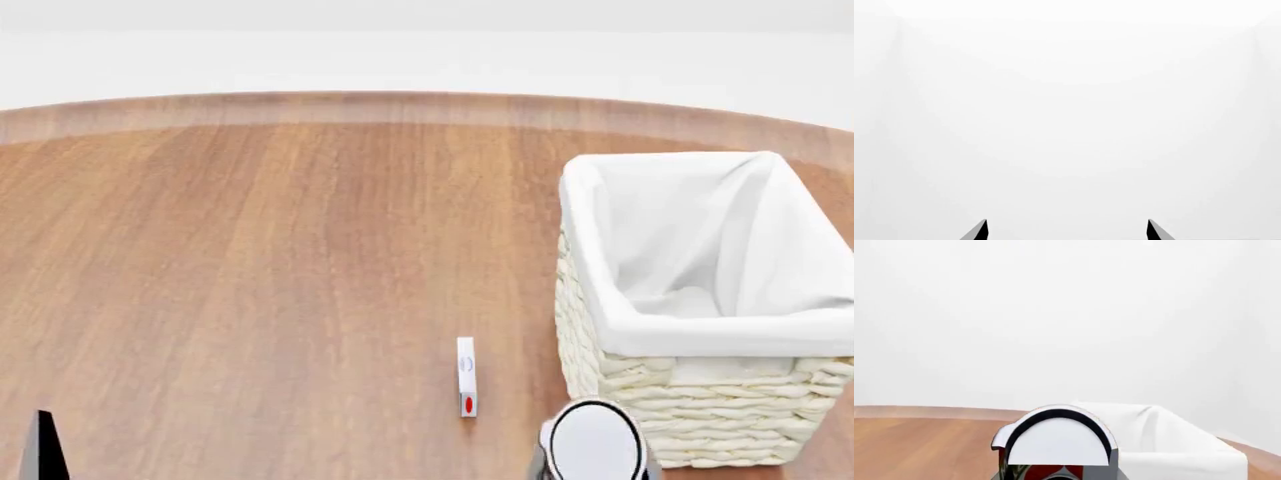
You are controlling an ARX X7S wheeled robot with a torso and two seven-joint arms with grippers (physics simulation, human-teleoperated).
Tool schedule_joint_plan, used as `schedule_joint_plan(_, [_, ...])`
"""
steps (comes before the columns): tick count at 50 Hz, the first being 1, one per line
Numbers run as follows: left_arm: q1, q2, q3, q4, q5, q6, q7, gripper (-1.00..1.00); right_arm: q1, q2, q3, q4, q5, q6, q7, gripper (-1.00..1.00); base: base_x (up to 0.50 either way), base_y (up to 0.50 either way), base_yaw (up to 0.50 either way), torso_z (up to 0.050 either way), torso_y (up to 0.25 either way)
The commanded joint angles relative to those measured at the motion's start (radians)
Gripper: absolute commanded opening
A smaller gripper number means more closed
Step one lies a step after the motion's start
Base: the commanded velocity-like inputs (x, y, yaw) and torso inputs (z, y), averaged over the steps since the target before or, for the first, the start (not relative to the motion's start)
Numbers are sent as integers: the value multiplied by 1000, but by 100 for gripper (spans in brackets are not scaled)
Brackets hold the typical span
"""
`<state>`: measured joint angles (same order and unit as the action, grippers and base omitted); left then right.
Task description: Pick up the tomato sauce, and put it in the basket.
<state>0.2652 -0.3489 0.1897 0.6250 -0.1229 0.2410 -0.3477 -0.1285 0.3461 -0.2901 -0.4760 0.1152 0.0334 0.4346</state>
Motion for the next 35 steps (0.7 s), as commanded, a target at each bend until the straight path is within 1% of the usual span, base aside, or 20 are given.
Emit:
schedule_joint_plan(1, [5, -4, 10, 10, 10, -4, -2, 100, 112, 7, 27, -12, -35, 54, 1, -100, 0, 0, 0, 0, 0])
schedule_joint_plan(9, [9, -5, 10, 6, 15, -1, -8, 100, 214, 14, 24, -4, -50, 96, -15, -100, 0, 0, 0, 0, 0])
schedule_joint_plan(16, [13, -9, 6, 4, 13, 3, -13, 100, 328, 16, 18, 102, -65, 110, -37, -100, 0, 0, 0, 0, 0])
schedule_joint_plan(22, [16, -11, 5, -2, 10, 8, -15, 100, 401, 27, 30, 92, -75, 160, -41, -100, 0, 0, 0, 0, 0])
schedule_joint_plan(23, [17, -13, 4, 2, 8, 9, -15, 100, 442, 28, 35, 122, -69, 168, -51, -100, 0, 0, 0, 0, 0])
schedule_joint_plan(26, [18, -15, 1, 6, 5, 8, -17, 100, 492, 25, 44, 187, -56, 161, -63, -100, 0, 0, 0, 0, 0])
schedule_joint_plan(30, [28, -18, -3, 9, 7, 15, -22, 100, 582, 8, 53, 375, -46, 110, -78, -100, 0, 0, 0, 0, 0])
schedule_joint_plan(35, [34, -20, -5, 15, 13, 14, -27, 100, 683, -3, 33, 563, -78, 60, -86, -100, 0, 0, 0, 0, 0])
